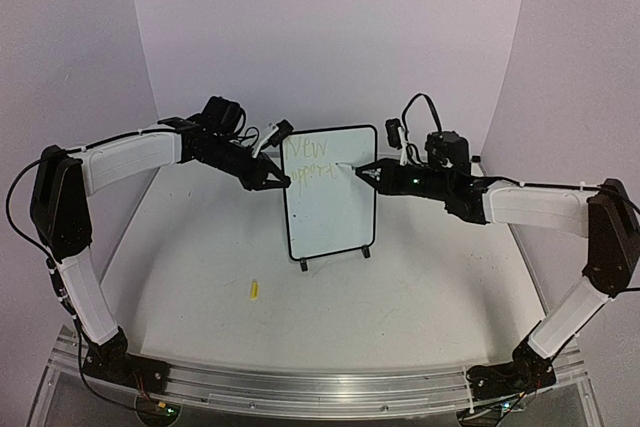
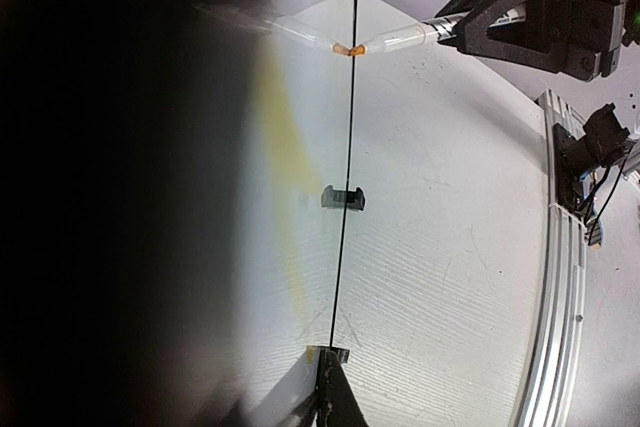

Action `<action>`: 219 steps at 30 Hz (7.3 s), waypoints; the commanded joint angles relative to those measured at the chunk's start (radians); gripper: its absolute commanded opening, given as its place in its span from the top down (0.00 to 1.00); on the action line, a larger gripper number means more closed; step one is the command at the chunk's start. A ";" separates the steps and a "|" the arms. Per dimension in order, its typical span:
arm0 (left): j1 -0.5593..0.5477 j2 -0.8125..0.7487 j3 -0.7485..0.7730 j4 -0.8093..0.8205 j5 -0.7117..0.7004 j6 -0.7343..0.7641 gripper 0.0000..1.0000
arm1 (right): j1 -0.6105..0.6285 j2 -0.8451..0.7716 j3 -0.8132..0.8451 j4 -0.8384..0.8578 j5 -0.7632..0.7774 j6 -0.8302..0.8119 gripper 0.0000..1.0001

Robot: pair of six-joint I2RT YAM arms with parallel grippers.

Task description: Write a sentence on the whiteboard

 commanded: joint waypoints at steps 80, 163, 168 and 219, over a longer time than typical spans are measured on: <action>-0.004 -0.032 -0.013 -0.082 -0.088 0.039 1.00 | 0.003 -0.045 -0.057 0.005 0.140 0.081 1.00; -0.004 -0.035 -0.013 -0.084 -0.094 0.038 1.00 | 0.003 -0.066 -0.088 0.105 0.213 0.142 1.00; -0.004 -0.035 -0.013 -0.082 -0.094 0.038 1.00 | 0.003 -0.066 -0.112 0.100 0.218 0.147 1.00; -0.004 -0.028 -0.016 -0.084 -0.105 0.042 1.00 | -0.021 -0.163 -0.116 0.002 0.068 0.051 1.00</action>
